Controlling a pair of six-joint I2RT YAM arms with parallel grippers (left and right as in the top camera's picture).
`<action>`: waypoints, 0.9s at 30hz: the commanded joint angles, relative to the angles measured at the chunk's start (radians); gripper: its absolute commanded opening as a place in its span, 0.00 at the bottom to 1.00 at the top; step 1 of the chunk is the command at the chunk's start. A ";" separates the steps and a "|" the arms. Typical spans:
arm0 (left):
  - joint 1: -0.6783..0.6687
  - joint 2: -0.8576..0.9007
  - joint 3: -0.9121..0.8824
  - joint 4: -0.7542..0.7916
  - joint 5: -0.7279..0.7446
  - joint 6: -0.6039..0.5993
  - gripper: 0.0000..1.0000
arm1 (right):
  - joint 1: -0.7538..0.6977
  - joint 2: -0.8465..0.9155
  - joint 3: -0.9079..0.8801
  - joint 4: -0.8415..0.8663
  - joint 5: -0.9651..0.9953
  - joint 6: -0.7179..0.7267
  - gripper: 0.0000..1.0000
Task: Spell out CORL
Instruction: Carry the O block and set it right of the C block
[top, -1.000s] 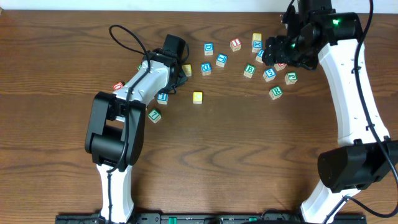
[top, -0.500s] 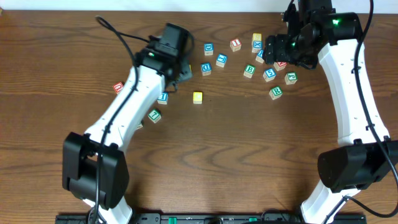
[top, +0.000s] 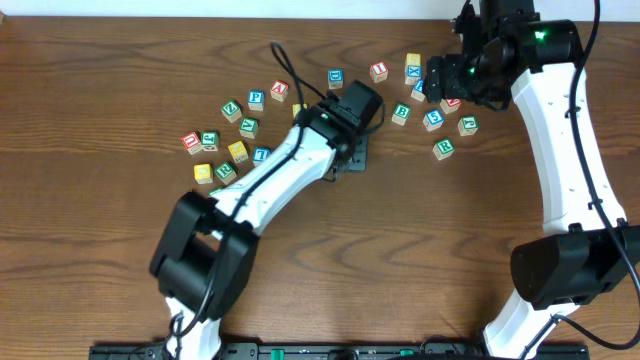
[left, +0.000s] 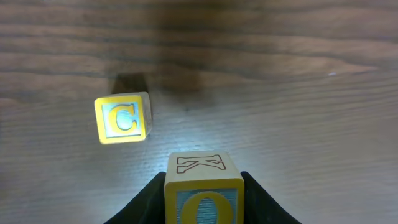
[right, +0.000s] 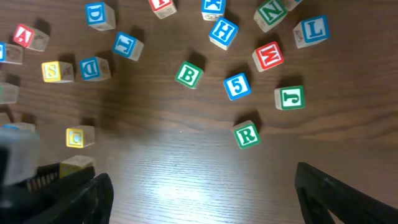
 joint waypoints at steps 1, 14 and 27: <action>0.010 0.047 0.009 0.019 -0.031 0.023 0.34 | -0.004 0.002 0.002 -0.001 0.041 -0.015 0.88; 0.010 0.118 0.009 0.154 -0.076 0.024 0.34 | -0.098 0.002 0.002 -0.002 0.039 0.026 0.88; 0.013 0.154 0.005 0.179 -0.123 0.024 0.34 | -0.112 0.002 0.002 -0.014 0.040 0.025 0.88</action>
